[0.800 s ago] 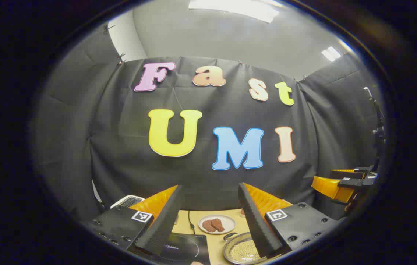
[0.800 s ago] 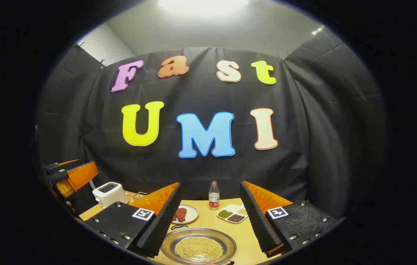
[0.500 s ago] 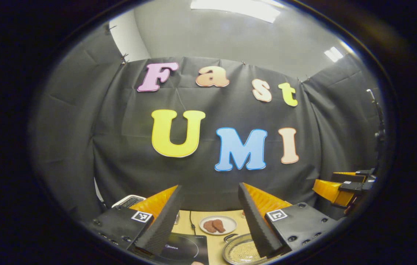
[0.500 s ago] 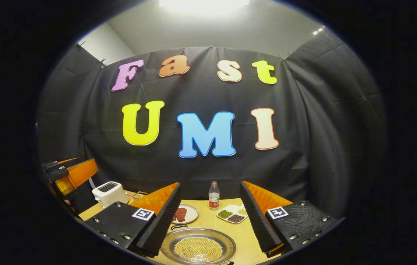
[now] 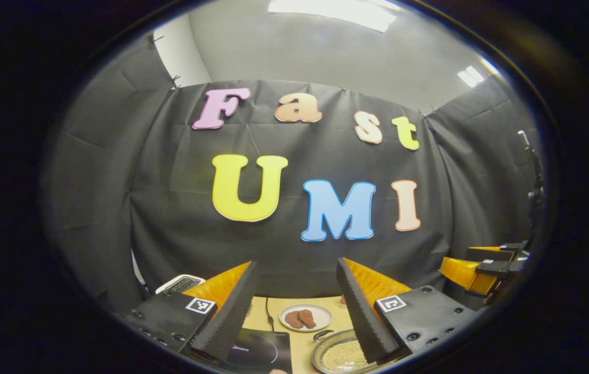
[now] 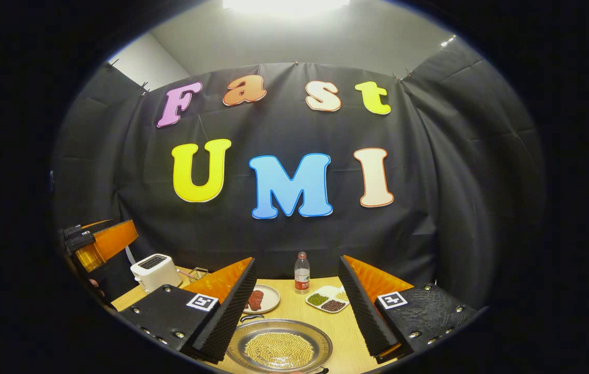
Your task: First push the handle of the pot to place it horizontally, then grasp the pot with both hands and set it on the induction cooktop.
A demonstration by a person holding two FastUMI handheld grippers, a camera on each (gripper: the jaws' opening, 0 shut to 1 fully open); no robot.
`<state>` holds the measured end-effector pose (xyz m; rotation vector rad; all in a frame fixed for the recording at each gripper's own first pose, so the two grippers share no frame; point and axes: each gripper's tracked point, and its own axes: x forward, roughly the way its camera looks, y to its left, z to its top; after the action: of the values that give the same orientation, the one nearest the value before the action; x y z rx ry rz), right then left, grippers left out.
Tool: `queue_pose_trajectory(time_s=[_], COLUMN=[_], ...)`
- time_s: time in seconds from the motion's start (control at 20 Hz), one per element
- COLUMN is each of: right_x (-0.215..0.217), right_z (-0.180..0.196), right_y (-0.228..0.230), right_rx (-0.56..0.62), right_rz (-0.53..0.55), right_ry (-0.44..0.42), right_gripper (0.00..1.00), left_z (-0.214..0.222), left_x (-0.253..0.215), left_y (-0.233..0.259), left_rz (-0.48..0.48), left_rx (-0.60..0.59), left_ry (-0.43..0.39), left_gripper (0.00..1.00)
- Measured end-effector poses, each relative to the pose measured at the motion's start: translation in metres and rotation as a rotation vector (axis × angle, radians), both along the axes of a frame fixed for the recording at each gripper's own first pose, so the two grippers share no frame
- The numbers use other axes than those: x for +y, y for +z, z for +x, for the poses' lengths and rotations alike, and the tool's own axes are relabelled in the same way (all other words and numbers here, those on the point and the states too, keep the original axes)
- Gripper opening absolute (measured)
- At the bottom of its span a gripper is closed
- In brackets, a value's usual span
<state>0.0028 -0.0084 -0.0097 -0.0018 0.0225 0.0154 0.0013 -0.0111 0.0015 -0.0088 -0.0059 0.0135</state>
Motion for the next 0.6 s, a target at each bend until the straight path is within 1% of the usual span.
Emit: queue_pose_trajectory(time_s=[0.25, 0.45, 0.5, 0.55, 0.6], right_x=[-0.001, 0.002, 0.002, 0.003, 0.003], right_z=[-0.001, -0.004, -0.005, -0.007, -0.008], right_y=[-0.02, -0.049, -0.061, -0.072, -0.084], right_rx=[0.054, 0.13, 0.158, 0.187, 0.216], right_rz=[0.008, 0.002, -0.005, -0.008, -0.008], right_ry=[0.011, 0.043, 0.05, 0.058, 0.062], right_gripper=[0.96, 0.96, 0.94, 0.89, 0.87], left_z=[0.0, 0.001, 0.001, 0.001, 0.001], left_x=[-0.006, -0.009, -0.009, -0.009, -0.009], left_y=[-0.005, -0.011, -0.014, -0.016, -0.018], left_rz=[0.012, 0.01, 0.009, 0.008, 0.009], left_rx=[0.006, 0.017, 0.022, 0.029, 0.035], left_ry=[-0.015, -0.018, -0.019, -0.021, -0.021], left_gripper=[0.97, 0.97, 0.97, 0.97, 0.97])
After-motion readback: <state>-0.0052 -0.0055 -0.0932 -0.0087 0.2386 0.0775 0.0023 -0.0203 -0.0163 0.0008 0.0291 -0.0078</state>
